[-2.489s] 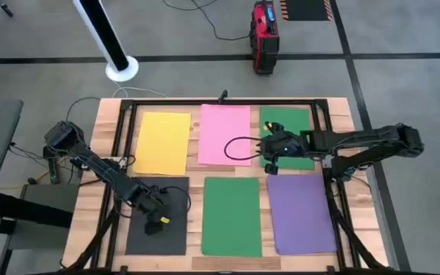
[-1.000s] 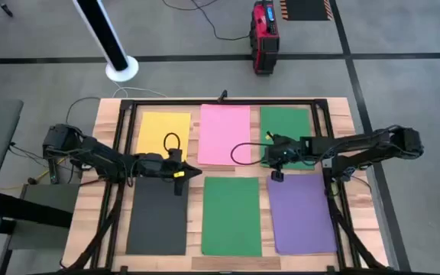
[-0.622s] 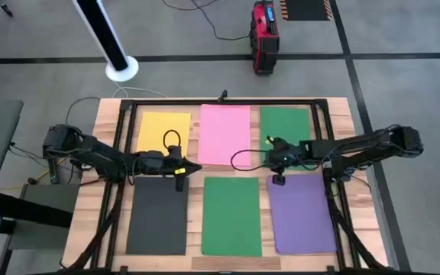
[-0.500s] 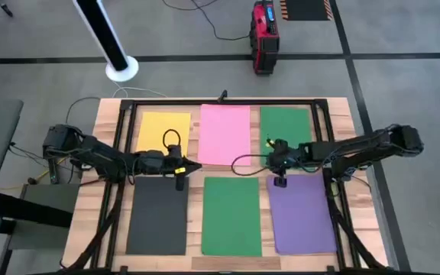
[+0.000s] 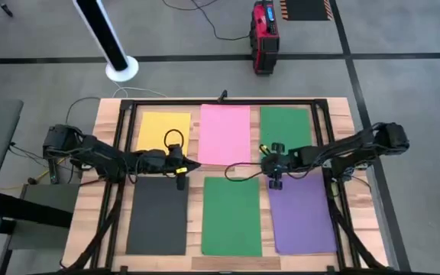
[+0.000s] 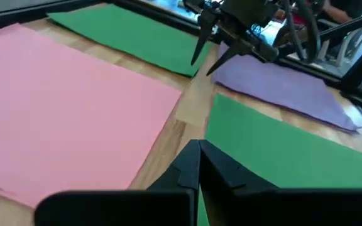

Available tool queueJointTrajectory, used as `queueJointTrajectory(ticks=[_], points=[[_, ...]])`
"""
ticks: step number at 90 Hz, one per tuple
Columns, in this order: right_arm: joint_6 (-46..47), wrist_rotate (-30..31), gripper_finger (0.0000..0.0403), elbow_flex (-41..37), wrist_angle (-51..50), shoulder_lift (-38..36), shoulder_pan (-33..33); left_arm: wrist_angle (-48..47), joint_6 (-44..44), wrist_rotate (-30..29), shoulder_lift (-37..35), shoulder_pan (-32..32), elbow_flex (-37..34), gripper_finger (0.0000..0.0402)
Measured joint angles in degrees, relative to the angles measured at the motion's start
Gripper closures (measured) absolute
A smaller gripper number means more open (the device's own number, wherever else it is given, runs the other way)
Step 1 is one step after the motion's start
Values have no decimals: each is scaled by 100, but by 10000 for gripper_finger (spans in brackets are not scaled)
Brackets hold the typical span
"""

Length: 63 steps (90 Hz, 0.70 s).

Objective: Organize paper
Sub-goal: Stack the top green colored paper on top of the bottom green colored paper

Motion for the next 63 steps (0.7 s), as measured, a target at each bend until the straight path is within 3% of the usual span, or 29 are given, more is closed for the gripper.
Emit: queueJointTrajectory(ticks=[11,22,52,63], points=[[-2,144,230,110,-17,276,-15,-166,23,2,0,0,0,401],[40,308,248,166,-41,540,-15,-332,20,24,0,0,0,401],[-7,569,380,482,-145,559,2,-467,13,46,0,-2,0,401],[-25,562,399,612,-390,427,1,-500,5,52,0,-2,0,401]])
